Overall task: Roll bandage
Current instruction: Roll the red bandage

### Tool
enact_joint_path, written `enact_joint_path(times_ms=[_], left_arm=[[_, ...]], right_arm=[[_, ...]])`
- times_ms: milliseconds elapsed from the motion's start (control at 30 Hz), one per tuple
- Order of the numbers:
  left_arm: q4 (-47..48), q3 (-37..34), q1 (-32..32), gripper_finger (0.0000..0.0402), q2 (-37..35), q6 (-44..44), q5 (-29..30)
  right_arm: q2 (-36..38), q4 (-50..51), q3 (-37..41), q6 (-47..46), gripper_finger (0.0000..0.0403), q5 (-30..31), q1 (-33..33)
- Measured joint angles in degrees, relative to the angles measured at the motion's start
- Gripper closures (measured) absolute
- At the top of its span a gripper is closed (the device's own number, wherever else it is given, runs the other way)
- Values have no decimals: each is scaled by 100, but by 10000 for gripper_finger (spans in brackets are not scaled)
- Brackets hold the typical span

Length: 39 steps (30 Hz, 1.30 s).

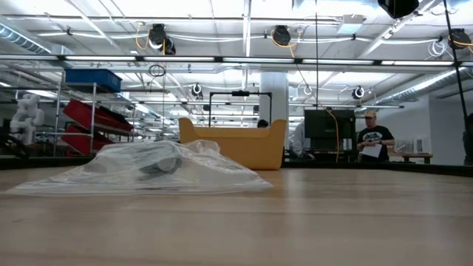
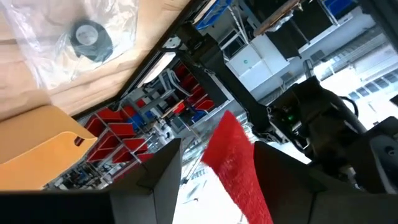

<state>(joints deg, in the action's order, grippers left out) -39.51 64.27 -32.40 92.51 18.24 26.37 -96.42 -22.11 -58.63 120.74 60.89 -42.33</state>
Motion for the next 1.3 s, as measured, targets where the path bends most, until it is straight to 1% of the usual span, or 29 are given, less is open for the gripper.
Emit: enact_joint_path(times_ms=[100, 233, 367, 533, 633, 667, 800, 967, 1167, 1300], left_arm=[[-6, 1, 0, 360, 0, 0, -1], [-4, 2, 0, 360, 0, 2, 17], [-4, 1, 0, 360, 0, 3, 22], [-4, 2, 0, 360, 0, 4, 25], [-4, 1, 0, 360, 0, 8, 36], [-4, 1, 0, 360, 0, 21, 50], [-5, 2, 0, 360, 0, 58, 79], [-2, 1, 0, 360, 0, 332, 325], [277, 1, 0, 359, 2, 509, 413], [583, 1, -1, 359, 2, 515, 411]], right_arm=[[0, -43, 0, 176, 222, -69, 7], [-2, -41, 0, 198, 248, -123, 31], [-2, -85, 0, 160, 290, -121, 37], [-2, -508, 0, 142, 352, -123, 37], [-2, -659, 2, -48, 389, -160, 28], [-2, -650, 2, -149, 396, -213, 23], [-4, -644, 2, -754, 396, -378, -5], [-4, -746, 2, -1363, 401, -726, -145], [-4, -1301, 2, -1862, 402, -1021, -313], [-4, -1730, 2, -2380, 402, -1087, -350]])
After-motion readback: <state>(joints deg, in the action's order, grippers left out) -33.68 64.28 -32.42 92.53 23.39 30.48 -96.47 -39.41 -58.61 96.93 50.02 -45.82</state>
